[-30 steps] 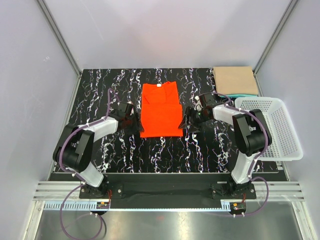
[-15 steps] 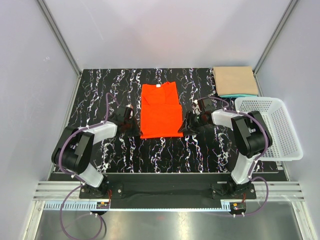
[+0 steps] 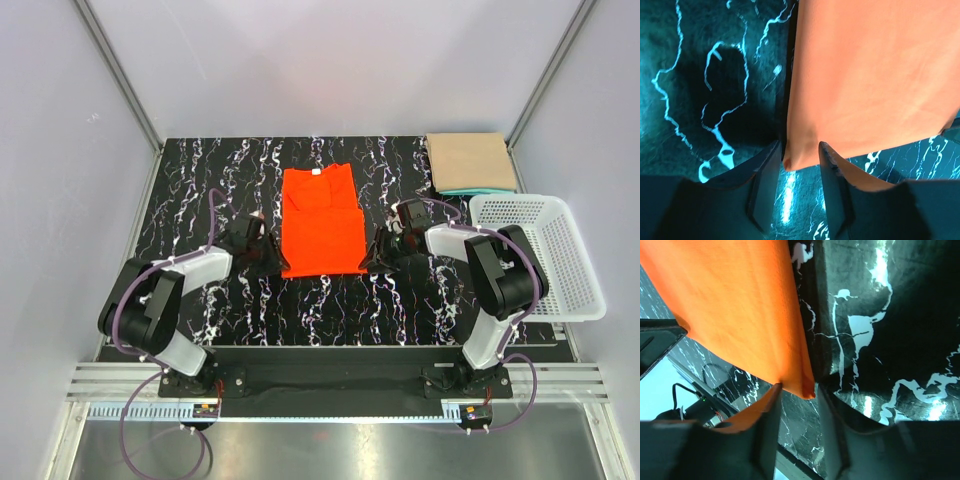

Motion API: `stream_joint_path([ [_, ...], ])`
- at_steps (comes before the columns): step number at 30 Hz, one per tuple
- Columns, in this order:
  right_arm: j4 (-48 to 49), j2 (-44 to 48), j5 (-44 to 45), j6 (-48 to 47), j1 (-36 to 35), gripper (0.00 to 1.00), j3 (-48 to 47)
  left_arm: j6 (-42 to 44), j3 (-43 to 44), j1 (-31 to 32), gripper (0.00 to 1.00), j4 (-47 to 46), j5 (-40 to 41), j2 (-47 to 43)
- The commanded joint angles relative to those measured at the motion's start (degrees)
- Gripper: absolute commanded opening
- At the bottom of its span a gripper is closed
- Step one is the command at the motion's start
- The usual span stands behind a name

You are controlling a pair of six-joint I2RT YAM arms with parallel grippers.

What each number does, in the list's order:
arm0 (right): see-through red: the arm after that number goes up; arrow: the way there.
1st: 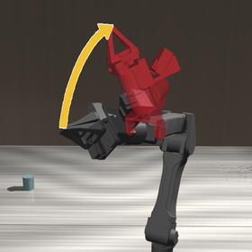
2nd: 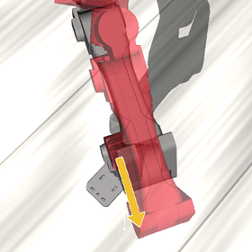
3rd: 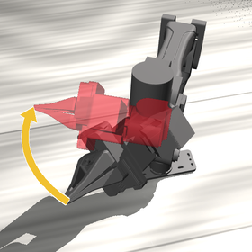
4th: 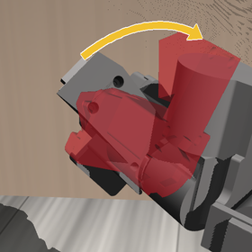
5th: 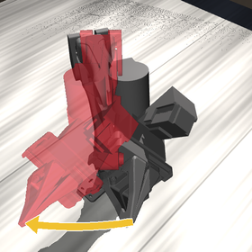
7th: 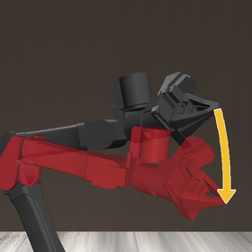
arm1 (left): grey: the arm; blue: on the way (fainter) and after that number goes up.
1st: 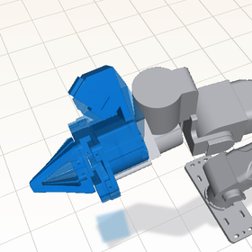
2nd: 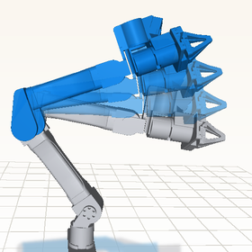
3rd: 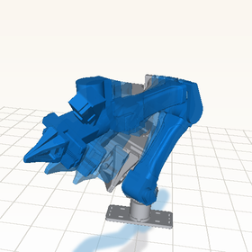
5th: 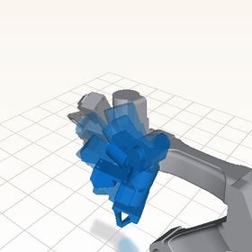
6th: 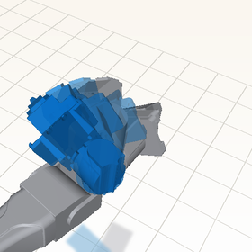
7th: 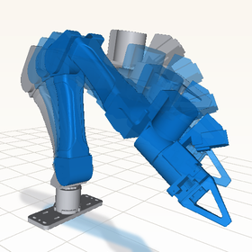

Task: Fold and stack the t-shirts
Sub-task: Fold the tshirt

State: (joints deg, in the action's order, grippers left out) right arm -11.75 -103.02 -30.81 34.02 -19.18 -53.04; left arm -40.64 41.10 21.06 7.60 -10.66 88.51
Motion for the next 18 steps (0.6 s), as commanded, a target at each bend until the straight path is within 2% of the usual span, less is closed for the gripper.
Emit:
stream_joint_path([
  [1,-2.32,-1.3,7.16,-1.06,-0.42,0.4,2.23,0.74,-2.43,0.91,0.44,4.97,4.32,-0.79],
  [5,-1.0,-2.09,6.47,-0.89,-0.42,0.34,2.94,0.13,-3.3,1.7,0.43,4.19,3.72,-0.71],
  [10,-0.47,-1.74,6.46,-0.62,-0.51,0.34,3.99,-0.14,-4.19,2.67,0.44,6.02,6.17,-1.32],
  [13,-0.47,-1.3,6.64,-0.62,-0.42,0.38,4.43,0.04,-4.54,3.55,0.47,6.64,7.93,-2.02],
  [14,-0.64,-1.3,6.72,-0.53,-0.42,0.45,4.52,0.04,-4.45,3.72,0.47,6.73,8.45,-2.11],
  [18,-0.64,-0.86,7.34,-0.36,-0.42,0.47,5.31,0.13,-4.36,4.25,0.48,7.35,8.63,-2.64],
])
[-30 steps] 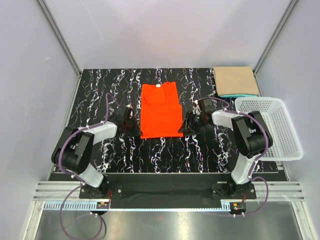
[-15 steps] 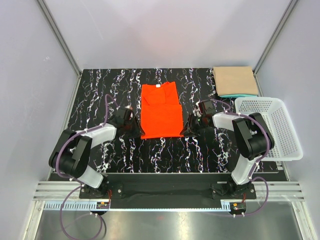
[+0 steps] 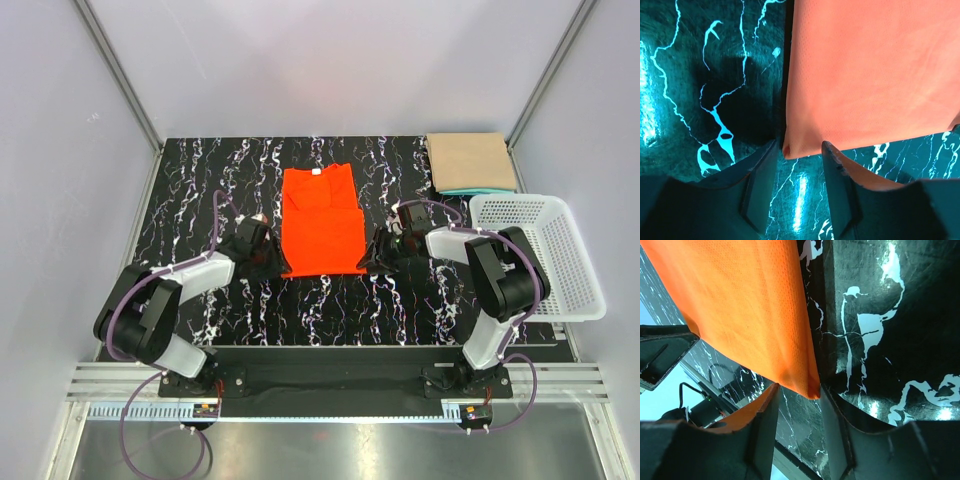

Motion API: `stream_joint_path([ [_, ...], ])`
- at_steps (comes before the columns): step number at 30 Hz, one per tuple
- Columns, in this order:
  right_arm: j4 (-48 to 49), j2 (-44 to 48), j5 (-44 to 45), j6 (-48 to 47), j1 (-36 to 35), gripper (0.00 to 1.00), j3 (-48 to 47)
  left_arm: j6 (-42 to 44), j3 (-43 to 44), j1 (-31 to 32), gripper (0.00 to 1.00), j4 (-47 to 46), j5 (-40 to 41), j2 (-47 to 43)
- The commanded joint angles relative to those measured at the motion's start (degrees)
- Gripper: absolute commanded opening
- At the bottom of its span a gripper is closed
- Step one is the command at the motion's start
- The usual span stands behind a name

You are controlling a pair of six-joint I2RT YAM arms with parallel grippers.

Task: Fold and stack the t-shirts
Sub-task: Fold the tshirt

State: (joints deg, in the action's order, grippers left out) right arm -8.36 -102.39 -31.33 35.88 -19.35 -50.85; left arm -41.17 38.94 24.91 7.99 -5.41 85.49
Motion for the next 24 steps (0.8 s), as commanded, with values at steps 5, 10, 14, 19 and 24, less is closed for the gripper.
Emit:
stream_joint_path([
  [5,-3.68,-1.5,7.78,-2.04,-0.25,0.44,3.65,1.09,-2.29,0.67,0.48,8.97,5.32,-0.85],
  [10,-2.54,-2.11,7.43,-1.87,-0.25,0.29,4.0,0.83,-3.16,0.85,0.45,6.09,3.14,-0.94],
  [14,-2.1,-1.94,6.72,-1.86,-0.33,0.23,4.44,-0.67,-4.48,0.85,0.36,2.04,-2.32,1.34],
  [19,-1.92,-0.36,6.63,-2.39,-0.25,0.04,5.15,-1.72,-5.45,0.76,0.0,-0.16,-4.78,1.96],
  [24,-3.41,2.8,6.46,-2.48,-0.51,0.0,5.85,-3.12,-6.24,0.85,0.0,1.59,-5.4,-3.56],
])
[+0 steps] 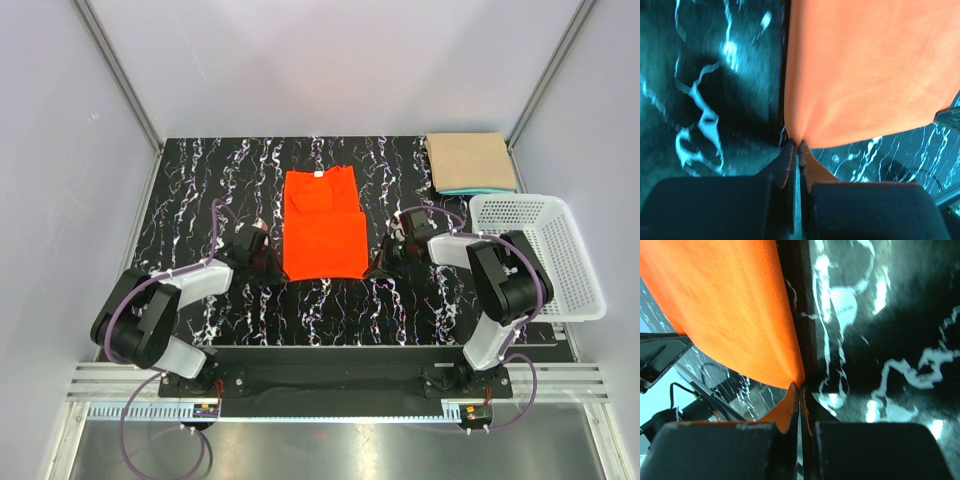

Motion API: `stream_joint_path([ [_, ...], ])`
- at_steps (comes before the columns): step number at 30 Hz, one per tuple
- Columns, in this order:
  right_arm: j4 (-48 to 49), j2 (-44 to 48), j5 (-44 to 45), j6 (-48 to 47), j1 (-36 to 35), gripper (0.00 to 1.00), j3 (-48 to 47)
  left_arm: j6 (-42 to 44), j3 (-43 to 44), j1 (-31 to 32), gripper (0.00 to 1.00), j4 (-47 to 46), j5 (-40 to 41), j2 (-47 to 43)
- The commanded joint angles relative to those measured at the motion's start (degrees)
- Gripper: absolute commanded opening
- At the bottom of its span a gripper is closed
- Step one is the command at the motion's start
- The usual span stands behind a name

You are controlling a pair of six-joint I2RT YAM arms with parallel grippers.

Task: Fold and stack the t-shirts
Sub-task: Fold the tshirt

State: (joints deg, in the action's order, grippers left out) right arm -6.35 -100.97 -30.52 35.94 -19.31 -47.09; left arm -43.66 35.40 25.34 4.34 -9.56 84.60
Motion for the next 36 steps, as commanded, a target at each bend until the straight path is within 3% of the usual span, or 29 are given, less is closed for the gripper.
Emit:
stream_joint_path([
  [1,-6.04,2.0,6.0,-2.55,-0.73,0.0,2.26,-1.07,-3.22,0.5,0.0,6.11,-1.16,-3.9],
  [14,-16.84,21.84,11.54,1.14,-8.63,0.0,9.38,-3.36,-8.41,2.95,0.0,17.1,-2.3,-23.06],
  [23,-28.1,36.54,15.93,4.57,-11.54,0.0,7.98,-6.88,-7.98,7.7,0.0,25.54,-1.95,-35.02],
  [36,-30.47,36.2,19.18,2.47,-11.89,0.0,0.35,-6.44,3.34,8.76,0.0,30.28,4.36,-32.22],
])
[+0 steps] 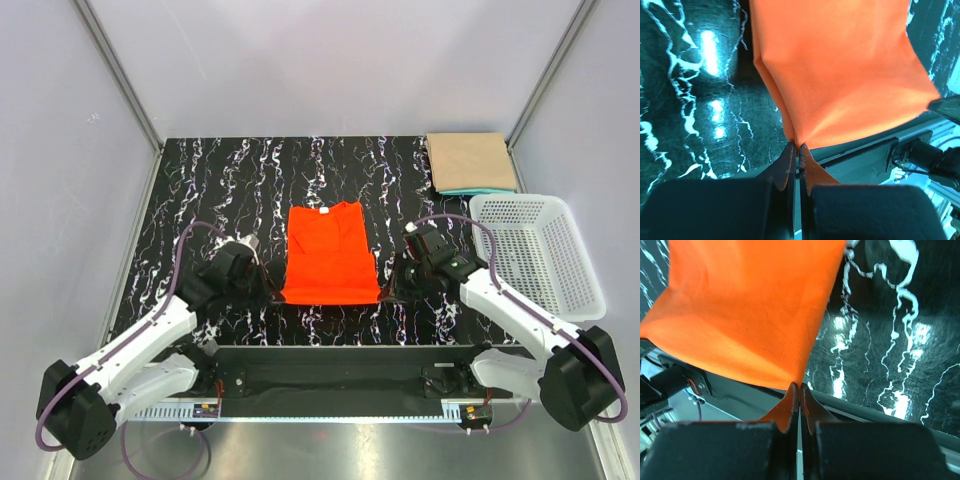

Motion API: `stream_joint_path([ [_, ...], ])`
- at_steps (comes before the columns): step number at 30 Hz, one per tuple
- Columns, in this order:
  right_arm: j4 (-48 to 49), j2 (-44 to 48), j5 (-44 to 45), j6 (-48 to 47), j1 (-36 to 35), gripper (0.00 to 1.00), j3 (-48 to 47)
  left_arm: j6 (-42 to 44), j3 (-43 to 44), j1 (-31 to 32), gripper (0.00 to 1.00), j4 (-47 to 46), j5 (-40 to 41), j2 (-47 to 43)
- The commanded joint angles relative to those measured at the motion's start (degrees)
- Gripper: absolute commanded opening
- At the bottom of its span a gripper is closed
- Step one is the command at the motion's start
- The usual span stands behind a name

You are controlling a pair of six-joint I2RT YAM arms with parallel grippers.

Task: Fold and stack the t-shirts
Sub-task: Fold the tshirt

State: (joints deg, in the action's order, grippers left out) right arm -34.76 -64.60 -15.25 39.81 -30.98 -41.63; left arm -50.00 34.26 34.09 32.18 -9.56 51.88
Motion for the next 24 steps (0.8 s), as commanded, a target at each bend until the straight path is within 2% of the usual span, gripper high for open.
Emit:
stream_joint_path([
  [1,-2.93,-1.13,4.34,-1.84,-0.31,0.0,-6.44,0.34,5.72,0.02,0.0,3.05,4.99,1.81],
  [6,-5.13,-6.49,6.45,-6.41,-0.13,0.0,-17.86,2.18,16.0,-0.68,0.0,4.64,8.5,7.44],
  [12,-6.81,-15.63,7.16,-11.41,2.67,0.0,-30.68,5.7,26.28,-7.18,0.0,3.76,6.93,16.49],
  [18,-5.32,-25.91,1.11,-14.67,8.74,0.0,-41.05,9.04,35.94,-12.9,0.0,-0.62,1.76,26.42],
  [24,-4.87,-39.17,-6.28,-17.48,12.96,0.01,-52.64,11.76,46.24,-17.2,0.0,-4.93,-1.94,40.47],
])
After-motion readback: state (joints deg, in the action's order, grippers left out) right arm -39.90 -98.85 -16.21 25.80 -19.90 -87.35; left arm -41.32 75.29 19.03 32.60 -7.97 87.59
